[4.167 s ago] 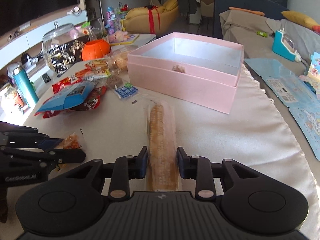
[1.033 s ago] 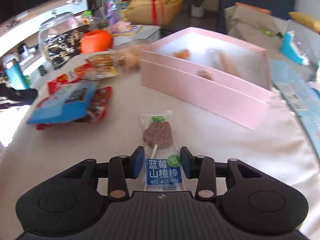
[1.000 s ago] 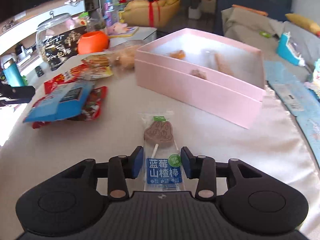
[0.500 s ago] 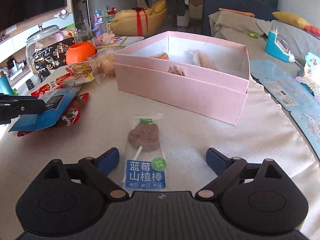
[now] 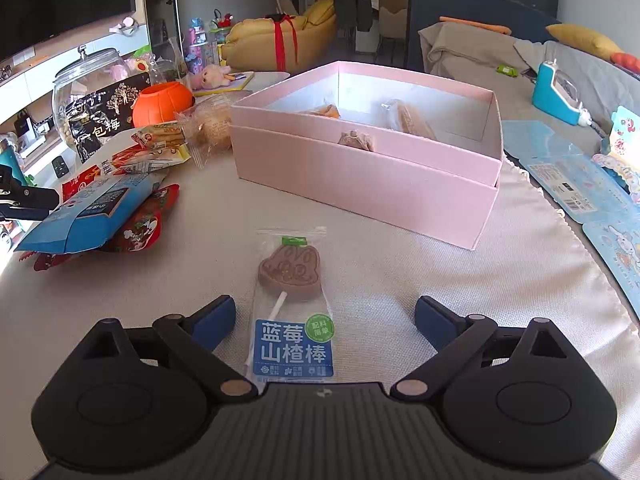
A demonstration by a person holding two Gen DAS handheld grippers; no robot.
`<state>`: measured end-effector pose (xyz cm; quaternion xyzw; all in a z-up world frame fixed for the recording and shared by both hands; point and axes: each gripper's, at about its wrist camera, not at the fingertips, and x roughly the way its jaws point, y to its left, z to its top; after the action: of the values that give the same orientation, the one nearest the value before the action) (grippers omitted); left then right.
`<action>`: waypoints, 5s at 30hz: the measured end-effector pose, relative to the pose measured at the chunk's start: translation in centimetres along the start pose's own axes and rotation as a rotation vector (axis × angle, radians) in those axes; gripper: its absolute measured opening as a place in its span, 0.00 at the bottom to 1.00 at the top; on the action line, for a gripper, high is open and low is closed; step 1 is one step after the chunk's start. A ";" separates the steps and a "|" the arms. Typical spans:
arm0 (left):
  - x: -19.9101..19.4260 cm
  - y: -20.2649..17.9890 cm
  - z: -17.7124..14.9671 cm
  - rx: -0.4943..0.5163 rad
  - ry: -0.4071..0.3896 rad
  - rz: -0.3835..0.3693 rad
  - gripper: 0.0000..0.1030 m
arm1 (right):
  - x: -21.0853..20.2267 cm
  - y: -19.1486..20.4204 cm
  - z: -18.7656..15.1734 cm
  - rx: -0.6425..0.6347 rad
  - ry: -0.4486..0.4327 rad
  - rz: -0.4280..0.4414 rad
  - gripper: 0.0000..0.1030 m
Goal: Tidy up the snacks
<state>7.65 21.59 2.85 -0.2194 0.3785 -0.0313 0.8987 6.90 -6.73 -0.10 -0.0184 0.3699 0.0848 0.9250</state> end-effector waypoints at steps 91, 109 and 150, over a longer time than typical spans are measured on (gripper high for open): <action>-0.7 -2.9 -2.9 0.389 0.037 0.037 0.31 | 0.4 3.7 4.7 -0.136 0.005 0.146 0.94; 1.6 -4.2 -3.5 0.546 -0.005 0.176 0.63 | -0.2 -1.4 -0.2 0.013 0.007 -0.010 0.96; 8.9 -21.3 9.4 0.365 0.013 -0.434 0.63 | -7.3 -5.4 14.4 -0.025 -0.269 -0.091 0.84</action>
<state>22.85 3.83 11.61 -0.1297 0.3164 -0.2920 0.8932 12.45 -11.66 15.25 -0.0353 0.2404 0.0489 0.9688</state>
